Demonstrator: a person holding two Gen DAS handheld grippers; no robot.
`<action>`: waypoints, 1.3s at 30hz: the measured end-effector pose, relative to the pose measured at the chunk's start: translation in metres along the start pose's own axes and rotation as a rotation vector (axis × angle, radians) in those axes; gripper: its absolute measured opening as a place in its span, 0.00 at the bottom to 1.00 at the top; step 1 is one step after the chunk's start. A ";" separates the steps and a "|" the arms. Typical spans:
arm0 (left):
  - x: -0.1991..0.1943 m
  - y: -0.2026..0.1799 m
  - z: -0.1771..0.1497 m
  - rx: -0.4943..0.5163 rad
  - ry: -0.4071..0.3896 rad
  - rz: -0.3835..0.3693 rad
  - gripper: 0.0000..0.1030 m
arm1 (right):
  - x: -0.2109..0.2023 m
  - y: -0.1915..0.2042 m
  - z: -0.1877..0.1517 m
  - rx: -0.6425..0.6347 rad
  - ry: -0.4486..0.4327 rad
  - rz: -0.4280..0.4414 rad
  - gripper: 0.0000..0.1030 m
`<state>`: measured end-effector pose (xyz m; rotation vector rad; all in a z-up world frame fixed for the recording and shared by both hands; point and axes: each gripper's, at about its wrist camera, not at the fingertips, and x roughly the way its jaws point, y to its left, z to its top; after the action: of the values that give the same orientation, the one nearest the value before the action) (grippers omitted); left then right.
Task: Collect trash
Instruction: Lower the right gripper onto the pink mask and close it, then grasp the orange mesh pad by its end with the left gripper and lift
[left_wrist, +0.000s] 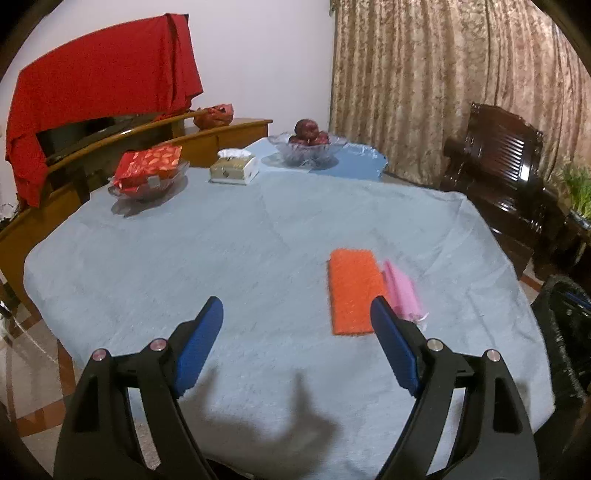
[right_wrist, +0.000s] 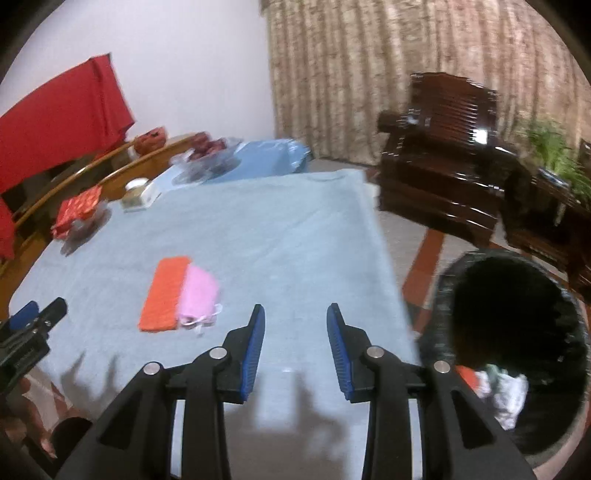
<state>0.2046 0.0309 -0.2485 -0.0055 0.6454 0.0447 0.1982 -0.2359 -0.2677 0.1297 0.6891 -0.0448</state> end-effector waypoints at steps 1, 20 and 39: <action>0.004 0.003 -0.002 -0.001 0.009 -0.003 0.77 | 0.007 0.009 -0.001 -0.013 0.008 0.015 0.33; 0.069 0.024 -0.019 -0.023 0.006 0.001 0.77 | 0.123 0.096 -0.003 -0.078 0.125 0.130 0.33; 0.090 -0.022 -0.016 0.019 0.044 -0.094 0.75 | 0.122 0.061 0.002 -0.051 0.119 0.078 0.06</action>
<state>0.2678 0.0127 -0.3162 -0.0187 0.6887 -0.0523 0.2986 -0.1753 -0.3375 0.1102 0.8025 0.0555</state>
